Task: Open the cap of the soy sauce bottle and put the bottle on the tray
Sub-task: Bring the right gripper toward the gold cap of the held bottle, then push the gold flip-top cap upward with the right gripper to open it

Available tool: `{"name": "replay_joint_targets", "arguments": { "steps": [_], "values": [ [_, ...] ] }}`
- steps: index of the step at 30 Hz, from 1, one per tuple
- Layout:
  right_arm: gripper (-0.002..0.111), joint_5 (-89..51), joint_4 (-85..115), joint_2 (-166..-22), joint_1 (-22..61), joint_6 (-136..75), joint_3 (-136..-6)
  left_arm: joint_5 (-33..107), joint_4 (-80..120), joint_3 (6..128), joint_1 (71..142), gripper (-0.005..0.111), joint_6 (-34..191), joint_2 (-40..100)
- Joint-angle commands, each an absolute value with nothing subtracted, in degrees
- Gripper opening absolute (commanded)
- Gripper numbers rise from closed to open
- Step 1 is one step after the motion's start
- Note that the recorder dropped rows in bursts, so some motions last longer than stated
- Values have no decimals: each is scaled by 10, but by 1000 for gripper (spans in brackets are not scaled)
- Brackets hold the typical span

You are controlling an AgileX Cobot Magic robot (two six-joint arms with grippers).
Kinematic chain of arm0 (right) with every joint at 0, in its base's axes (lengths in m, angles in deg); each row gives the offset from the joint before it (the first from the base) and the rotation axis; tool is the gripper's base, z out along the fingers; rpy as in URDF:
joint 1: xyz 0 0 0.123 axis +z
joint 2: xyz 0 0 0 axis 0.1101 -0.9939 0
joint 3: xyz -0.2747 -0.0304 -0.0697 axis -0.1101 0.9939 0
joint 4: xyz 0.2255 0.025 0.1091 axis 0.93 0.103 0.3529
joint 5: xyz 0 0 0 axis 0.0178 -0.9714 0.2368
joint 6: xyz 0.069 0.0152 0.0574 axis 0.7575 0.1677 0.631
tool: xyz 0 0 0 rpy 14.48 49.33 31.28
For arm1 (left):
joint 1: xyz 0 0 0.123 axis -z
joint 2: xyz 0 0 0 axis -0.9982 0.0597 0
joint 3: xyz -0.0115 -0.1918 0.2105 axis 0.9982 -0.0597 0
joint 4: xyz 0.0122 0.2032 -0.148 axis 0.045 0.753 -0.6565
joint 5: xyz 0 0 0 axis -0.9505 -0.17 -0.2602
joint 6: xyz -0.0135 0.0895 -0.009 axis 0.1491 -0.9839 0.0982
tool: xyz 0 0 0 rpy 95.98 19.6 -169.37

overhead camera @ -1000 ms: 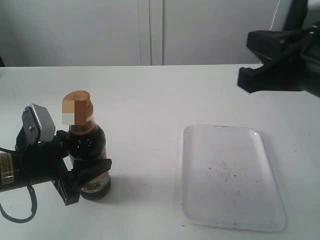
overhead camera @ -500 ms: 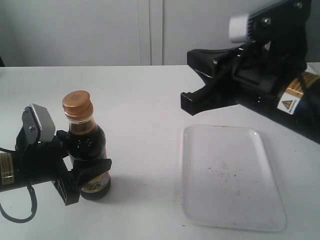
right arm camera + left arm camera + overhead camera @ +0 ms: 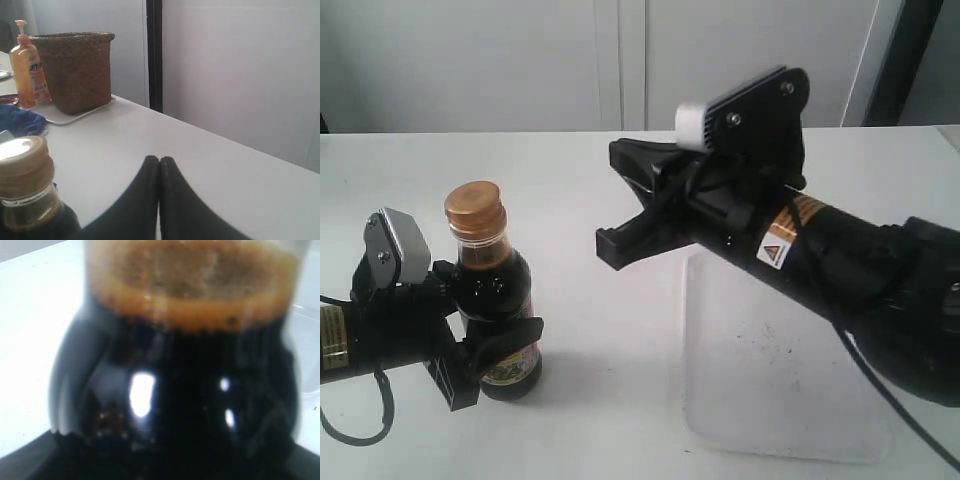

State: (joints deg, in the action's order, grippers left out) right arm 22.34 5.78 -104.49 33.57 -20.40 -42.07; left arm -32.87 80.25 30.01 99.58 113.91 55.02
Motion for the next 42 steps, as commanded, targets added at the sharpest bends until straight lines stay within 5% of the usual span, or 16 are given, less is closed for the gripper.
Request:
{"name": "replay_joint_targets", "arguments": {
  "steps": [1, 22, 42],
  "values": [
    [0, 282, 82, -1082, 352, -209, -421, -330, 822, 300, 999, 0, 1139, 549],
    [0, 347, 286, -1170, 458, -555, -438, -330, 822, 300, 999, 0, 1139, 549],
    [0, 166, 492, -1175, 522, -924, -563, -330, 822, 300, 999, 0, 1139, 549]
  ]
}}
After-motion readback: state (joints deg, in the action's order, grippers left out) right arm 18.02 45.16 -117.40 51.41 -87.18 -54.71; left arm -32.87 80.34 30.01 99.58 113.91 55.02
